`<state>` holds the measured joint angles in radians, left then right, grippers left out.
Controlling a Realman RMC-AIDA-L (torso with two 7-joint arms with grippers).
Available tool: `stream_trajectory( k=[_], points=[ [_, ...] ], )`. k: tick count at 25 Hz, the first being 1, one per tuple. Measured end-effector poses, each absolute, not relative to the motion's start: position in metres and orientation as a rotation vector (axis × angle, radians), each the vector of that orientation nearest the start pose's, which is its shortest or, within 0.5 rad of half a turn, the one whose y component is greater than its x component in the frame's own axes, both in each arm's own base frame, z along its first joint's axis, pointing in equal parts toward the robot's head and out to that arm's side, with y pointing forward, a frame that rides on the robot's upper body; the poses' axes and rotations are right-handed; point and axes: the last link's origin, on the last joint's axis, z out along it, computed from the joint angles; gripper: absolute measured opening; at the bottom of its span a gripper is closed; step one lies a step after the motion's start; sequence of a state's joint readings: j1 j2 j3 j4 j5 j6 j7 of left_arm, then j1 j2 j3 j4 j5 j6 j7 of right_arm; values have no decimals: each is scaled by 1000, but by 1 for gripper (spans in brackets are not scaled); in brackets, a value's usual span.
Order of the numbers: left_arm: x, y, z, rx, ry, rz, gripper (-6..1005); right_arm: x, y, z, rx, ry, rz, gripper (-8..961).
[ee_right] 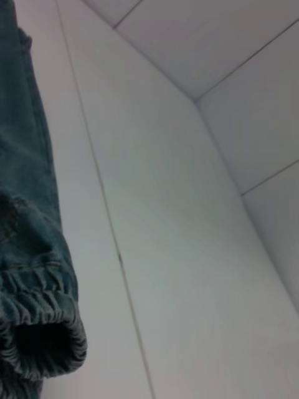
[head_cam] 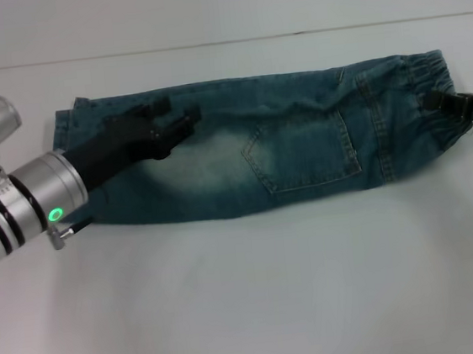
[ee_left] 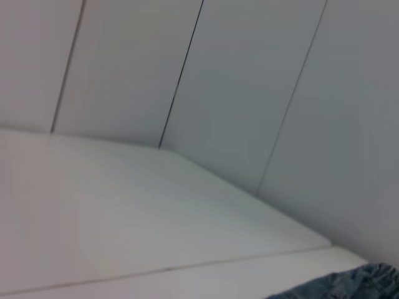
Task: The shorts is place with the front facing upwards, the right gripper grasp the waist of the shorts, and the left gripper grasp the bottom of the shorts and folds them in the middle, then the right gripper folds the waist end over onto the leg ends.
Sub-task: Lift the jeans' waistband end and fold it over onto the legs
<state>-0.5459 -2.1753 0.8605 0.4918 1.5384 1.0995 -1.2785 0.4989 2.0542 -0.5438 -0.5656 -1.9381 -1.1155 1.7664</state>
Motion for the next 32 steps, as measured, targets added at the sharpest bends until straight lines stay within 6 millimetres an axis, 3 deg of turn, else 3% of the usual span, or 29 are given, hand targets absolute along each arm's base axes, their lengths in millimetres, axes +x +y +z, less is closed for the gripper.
stream_trajectory(
  k=[5,12,16,20,26,32],
  points=[
    [-246,361,-75,-2216,-747,-922,555,325,356,42,-2040,1301,761,104],
    [-233,354,-116,-2179,-584,-774,322,309,341,69,-2125,1235,815,93],
    [-230,353,-123,-2173,-566,-734,142,288,331,86,-2250,1137,855,92],
    [-226,348,-130,-2206,-563,-734,79,260,329,107,-2332,1052,903,92],
    [-220,333,-144,-2287,-571,-736,1,206,350,128,-2436,918,864,93],
    [-215,320,-152,-2328,-583,-774,1,144,388,115,-2570,784,776,92]
  ],
)
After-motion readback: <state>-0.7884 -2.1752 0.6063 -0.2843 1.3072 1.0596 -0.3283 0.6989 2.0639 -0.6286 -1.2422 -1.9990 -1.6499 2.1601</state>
